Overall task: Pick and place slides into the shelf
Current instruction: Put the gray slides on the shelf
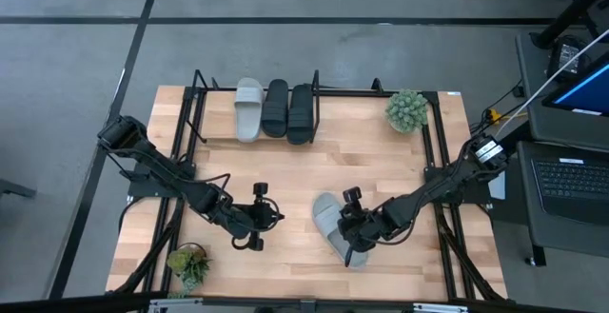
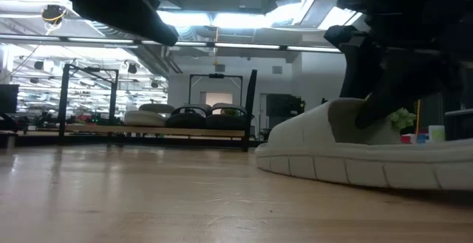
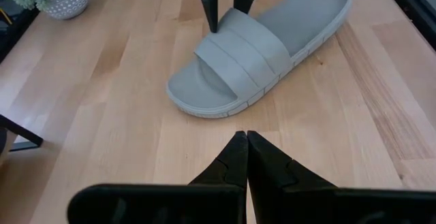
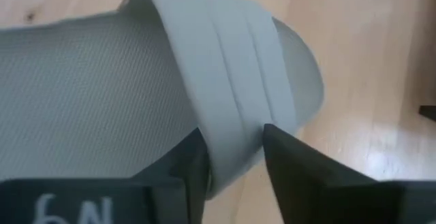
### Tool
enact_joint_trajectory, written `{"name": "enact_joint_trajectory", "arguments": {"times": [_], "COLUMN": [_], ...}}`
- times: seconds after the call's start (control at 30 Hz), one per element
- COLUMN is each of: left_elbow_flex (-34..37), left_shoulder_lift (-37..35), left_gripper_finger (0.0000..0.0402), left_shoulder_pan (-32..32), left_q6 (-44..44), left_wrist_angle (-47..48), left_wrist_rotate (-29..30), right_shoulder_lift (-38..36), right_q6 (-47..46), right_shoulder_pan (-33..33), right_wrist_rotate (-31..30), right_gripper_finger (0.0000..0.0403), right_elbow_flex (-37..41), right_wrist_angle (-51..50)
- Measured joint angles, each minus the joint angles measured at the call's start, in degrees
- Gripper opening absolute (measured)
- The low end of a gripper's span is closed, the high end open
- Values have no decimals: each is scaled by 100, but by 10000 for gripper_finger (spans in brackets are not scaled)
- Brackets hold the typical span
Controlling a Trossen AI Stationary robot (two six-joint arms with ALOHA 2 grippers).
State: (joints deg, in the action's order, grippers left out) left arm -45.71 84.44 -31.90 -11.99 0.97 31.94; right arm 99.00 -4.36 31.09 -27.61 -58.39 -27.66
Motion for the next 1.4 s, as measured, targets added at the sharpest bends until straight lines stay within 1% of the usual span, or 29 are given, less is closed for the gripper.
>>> {"name": "enact_joint_trajectory", "arguments": {"times": [0.13, 0.3, 0.33, 0.47, 0.6, 0.67, 0.83, 1.0, 1.13, 1.2, 1.33, 1.4], "left_elbow_flex": [0, 0, 0, 0, 0, 0, -2, -9, -23, -87, -331, -462], "left_shoulder_lift": [0, 0, 0, 0, 0, 0, -1, -63, -94, -94, -94, -94], "left_gripper_finger": [0, 0, 0, 0, 0, 0, 0, 0, 0, 0, 0, 0], "left_shoulder_pan": [0, 0, 0, 0, 0, 0, -20, -117, -230, -268, -282, -299], "left_q6": [-7, -7, -7, -7, -7, -7, 8, 496, 998, 1270, 1833, 2127], "left_wrist_angle": [0, 0, 0, -2, -9, -17, -245, -469, -553, -553, -566, -551], "left_wrist_rotate": [0, 7, 7, 9, 13, 21, 540, 553, 679, 733, 761, 765], "right_shoulder_lift": [-6, -9, -11, -11, -8, 5, 4, 4, 4, 0, 0, -4], "right_q6": [-113, -111, -111, -305, -438, -423, -147, -143, -80, 216, 766, 932], "right_shoulder_pan": [-58, -57, -57, -96, -174, -182, -179, -229, -420, -556, -867, -1047], "right_wrist_rotate": [1, -27, -32, -14, -10, -156, -577, -1299, -1630, -1652, -2001, -2059], "right_gripper_finger": [92, 20, 15, 17, 15, 15, 15, 15, 15, 15, 15, 15], "right_elbow_flex": [0, 0, -2, -31, -286, -470, -1024, -1550, -1896, -2048, -2358, -2565], "right_wrist_angle": [17, 15, 15, -21, -295, -444, -871, -1347, -1495, -1529, -1569, -1516]}}
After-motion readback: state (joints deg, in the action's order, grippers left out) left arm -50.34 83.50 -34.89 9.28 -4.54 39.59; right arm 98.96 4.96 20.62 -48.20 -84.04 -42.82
